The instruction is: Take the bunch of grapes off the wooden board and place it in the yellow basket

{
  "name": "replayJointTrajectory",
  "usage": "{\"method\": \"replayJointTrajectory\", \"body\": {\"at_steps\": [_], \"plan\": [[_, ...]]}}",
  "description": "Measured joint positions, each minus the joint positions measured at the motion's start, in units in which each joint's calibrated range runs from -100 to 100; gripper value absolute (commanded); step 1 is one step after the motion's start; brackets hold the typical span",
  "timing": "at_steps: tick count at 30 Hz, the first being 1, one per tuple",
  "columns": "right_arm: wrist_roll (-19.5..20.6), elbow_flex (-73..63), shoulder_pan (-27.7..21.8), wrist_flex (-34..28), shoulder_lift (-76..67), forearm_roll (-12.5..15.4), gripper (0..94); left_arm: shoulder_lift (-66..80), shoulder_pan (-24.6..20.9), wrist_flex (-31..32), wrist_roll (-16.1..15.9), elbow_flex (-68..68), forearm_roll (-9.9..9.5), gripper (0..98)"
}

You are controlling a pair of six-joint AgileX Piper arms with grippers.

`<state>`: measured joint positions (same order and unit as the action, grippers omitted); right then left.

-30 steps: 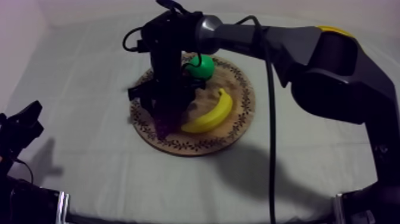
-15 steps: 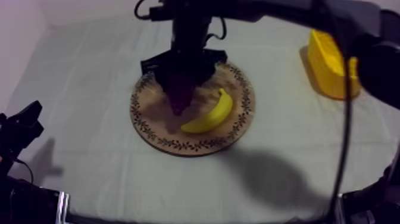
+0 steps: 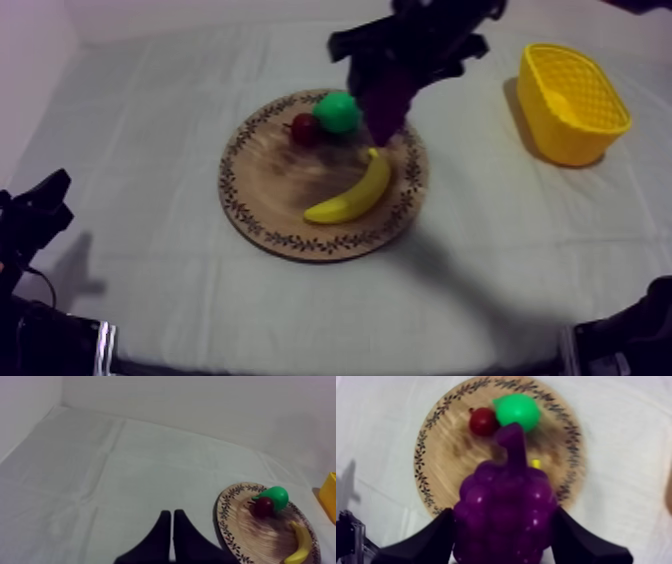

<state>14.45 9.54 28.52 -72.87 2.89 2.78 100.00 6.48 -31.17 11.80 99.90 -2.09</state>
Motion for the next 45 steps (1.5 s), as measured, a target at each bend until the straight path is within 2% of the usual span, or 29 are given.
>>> {"method": "replayJointTrajectory", "body": {"at_steps": [5, 13, 27, 33, 38, 45], "plan": [[-2.1, 4.4, -3.6, 3.7, -7.8, -1.2, 28.1, 0.0, 0.0, 0.0, 0.0, 0.0, 0.0, 0.1], [-8.2, 11.3, -11.5, 11.7, -16.0, -1.5, 27.3, 0.0, 0.0, 0.0, 0.0, 0.0, 0.0, 0.1], [-22.9, 20.3, -27.3, 24.2, -19.8, 2.0, 27.0, 0.0, 0.0, 0.0, 0.0, 0.0, 0.0, 0.1], [-27.6, 20.7, -32.6, 27.1, -17.7, 3.2, 27.1, 0.0, 0.0, 0.0, 0.0, 0.0, 0.0, 0.1], [-29.3, 20.0, -35.5, 28.1, -14.2, 3.5, 27.2, 0.0, 0.0, 0.0, 0.0, 0.0, 0.0, 0.1], [-27.6, 15.6, -37.0, 23.9, -7.1, 1.8, 27.5, 0.0, 0.0, 0.0, 0.0, 0.0, 0.0, 0.1]]}}
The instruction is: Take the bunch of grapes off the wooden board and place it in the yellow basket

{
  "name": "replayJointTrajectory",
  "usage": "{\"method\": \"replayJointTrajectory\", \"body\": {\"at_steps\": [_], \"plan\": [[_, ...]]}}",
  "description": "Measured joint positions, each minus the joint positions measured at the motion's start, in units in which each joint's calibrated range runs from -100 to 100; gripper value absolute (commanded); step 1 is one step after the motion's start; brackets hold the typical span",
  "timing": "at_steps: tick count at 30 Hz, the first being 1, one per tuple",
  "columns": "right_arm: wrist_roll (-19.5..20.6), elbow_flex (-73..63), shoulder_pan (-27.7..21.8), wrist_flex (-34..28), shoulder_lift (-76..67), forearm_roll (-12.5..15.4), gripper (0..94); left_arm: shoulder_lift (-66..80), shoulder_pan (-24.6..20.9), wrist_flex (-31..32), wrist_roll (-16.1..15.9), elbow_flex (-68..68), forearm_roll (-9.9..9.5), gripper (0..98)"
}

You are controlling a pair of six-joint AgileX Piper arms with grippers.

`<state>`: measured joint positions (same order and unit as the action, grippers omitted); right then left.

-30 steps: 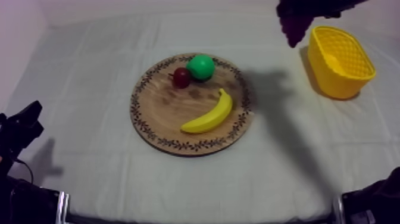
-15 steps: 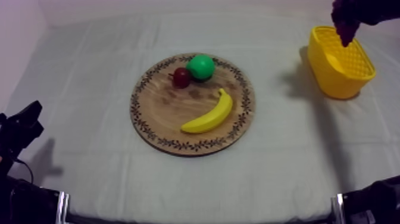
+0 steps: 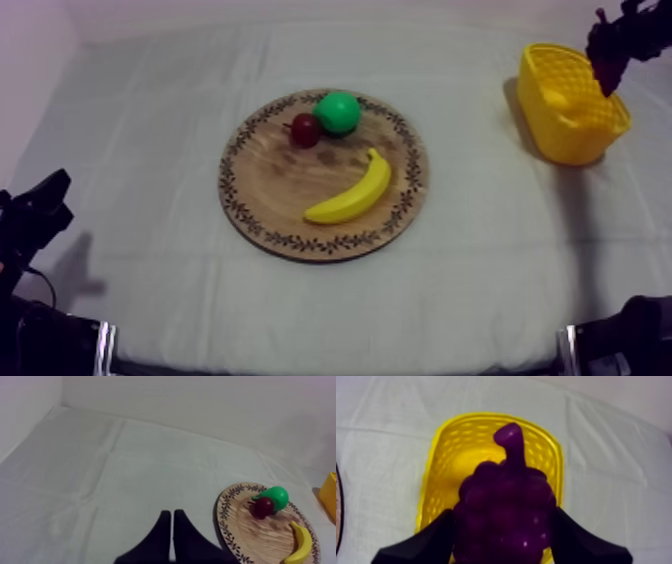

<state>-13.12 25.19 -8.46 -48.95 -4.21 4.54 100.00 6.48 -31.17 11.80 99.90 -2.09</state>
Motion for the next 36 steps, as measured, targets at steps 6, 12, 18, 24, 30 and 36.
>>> {"method": "replayJointTrajectory", "body": {"at_steps": [6, 12, 18, 24, 30, 36], "plan": [[1.8, -6.5, -0.2, -5.3, 8.0, -1.8, 27.8, 0.0, 0.0, 0.0, 0.0, 0.0, 0.0, 0.1], [3.3, -14.6, -0.1, -13.4, 16.4, -3.4, 28.2, 0.0, 0.0, 0.0, 0.0, 0.0, 0.0, 0.1], [3.3, -19.6, 0.1, -18.9, 23.3, -3.6, 29.6, 0.0, 0.0, 0.0, 0.0, 0.0, 0.0, 0.1], [3.4, -20.4, 1.0, -21.4, 27.1, -4.5, 53.5, 0.0, 0.0, 0.0, 0.0, 0.0, 0.0, 0.1], [3.9, -21.2, 1.4, -21.7, 27.4, -4.5, 71.7, 0.0, 0.0, 0.0, 0.0, 0.0, 0.0, 0.1], [4.8, -21.5, 1.2, -20.7, 23.4, -4.5, 71.8, 0.0, 0.0, 0.0, 0.0, 0.0, 0.0, 0.1]]}}
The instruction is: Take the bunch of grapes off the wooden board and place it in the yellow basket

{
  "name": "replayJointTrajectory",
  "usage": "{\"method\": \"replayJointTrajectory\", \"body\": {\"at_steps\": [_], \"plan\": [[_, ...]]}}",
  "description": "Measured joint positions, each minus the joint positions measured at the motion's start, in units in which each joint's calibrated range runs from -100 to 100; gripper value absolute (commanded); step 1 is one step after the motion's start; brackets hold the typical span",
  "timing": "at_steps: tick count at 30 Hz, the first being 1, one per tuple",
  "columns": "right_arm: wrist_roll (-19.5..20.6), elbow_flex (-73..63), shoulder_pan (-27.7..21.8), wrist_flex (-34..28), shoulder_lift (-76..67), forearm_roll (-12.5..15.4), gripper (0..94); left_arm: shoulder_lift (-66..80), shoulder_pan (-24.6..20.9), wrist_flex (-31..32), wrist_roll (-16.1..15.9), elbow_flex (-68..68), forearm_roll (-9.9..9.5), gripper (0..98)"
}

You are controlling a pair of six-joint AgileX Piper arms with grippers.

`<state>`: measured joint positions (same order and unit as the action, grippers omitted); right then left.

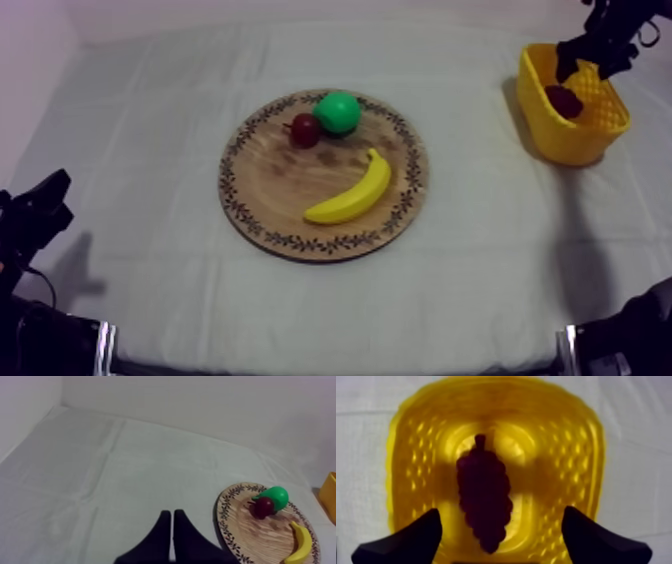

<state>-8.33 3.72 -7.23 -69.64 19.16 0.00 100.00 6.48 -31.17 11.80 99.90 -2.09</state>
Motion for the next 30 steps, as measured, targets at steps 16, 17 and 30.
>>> {"method": "replayJointTrajectory", "body": {"at_steps": [16, 17, 30], "plan": [[-1.9, 19.0, -3.2, 13.1, -27.3, 2.7, 54.0, 0.0, 0.0, 0.0, 0.0, 0.0, 0.0, 0.1], [-1.9, 21.0, -3.2, 14.3, -29.7, 2.7, 53.5, 0.0, 0.0, 0.0, 0.0, 0.0, 0.0, 0.1], [1.0, 46.9, -1.1, 25.5, -58.9, 0.3, 45.3, 0.0, 0.0, 0.0, 0.0, 0.0, 0.0, 0.1]]}}
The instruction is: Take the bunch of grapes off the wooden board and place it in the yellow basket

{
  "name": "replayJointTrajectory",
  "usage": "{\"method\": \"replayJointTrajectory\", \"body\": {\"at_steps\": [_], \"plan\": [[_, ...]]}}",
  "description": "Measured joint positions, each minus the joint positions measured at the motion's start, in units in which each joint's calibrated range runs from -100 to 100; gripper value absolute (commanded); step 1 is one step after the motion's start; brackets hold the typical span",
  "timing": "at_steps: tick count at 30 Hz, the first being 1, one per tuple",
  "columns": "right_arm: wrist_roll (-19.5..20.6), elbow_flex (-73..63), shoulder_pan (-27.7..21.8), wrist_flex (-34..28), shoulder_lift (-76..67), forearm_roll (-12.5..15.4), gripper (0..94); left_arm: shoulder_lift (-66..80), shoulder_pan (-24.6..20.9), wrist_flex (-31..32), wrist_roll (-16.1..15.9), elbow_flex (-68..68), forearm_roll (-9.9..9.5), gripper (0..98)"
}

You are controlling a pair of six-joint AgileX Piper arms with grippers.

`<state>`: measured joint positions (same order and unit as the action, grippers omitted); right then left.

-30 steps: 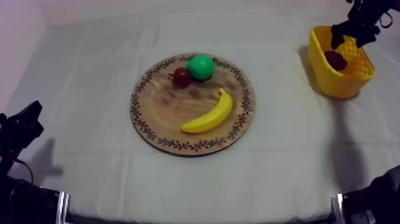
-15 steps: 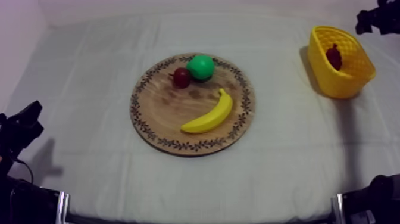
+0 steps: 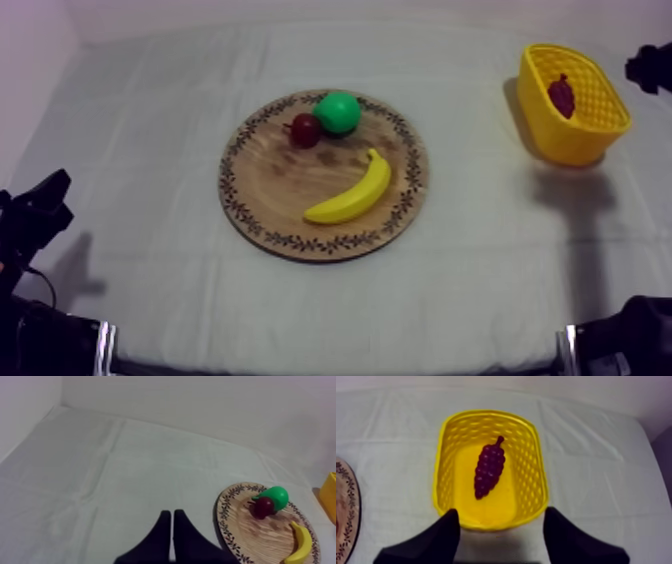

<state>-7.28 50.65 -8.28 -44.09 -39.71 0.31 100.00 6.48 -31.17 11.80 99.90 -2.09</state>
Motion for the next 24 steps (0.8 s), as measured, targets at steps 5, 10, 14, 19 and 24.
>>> {"method": "replayJointTrajectory", "body": {"at_steps": [5, 10, 14, 19, 24], "plan": [[0.5, 9.7, 1.1, 4.8, -10.4, -0.3, 40.7, 0.0, 0.0, 0.0, 0.0, 0.0, 0.0, 0.1], [-0.3, 19.8, 1.8, 9.1, -20.2, -0.3, 34.0, 0.0, 0.0, 0.0, 0.0, 0.0, 0.0, 0.1], [-0.5, 27.8, 2.5, 12.3, -28.7, 0.0, 28.3, 0.0, 0.0, 0.0, 0.0, 0.0, 0.0, 0.1], [0.8, 37.2, 3.7, 14.4, -38.2, -0.6, 20.5, 0.0, 0.0, 0.0, 0.0, 0.0, 0.0, 0.1], [1.7, 44.3, 4.9, 14.5, -47.3, -0.8, 14.4, 0.0, 0.0, 0.0, 0.0, 0.0, 0.0, 0.1]]}}
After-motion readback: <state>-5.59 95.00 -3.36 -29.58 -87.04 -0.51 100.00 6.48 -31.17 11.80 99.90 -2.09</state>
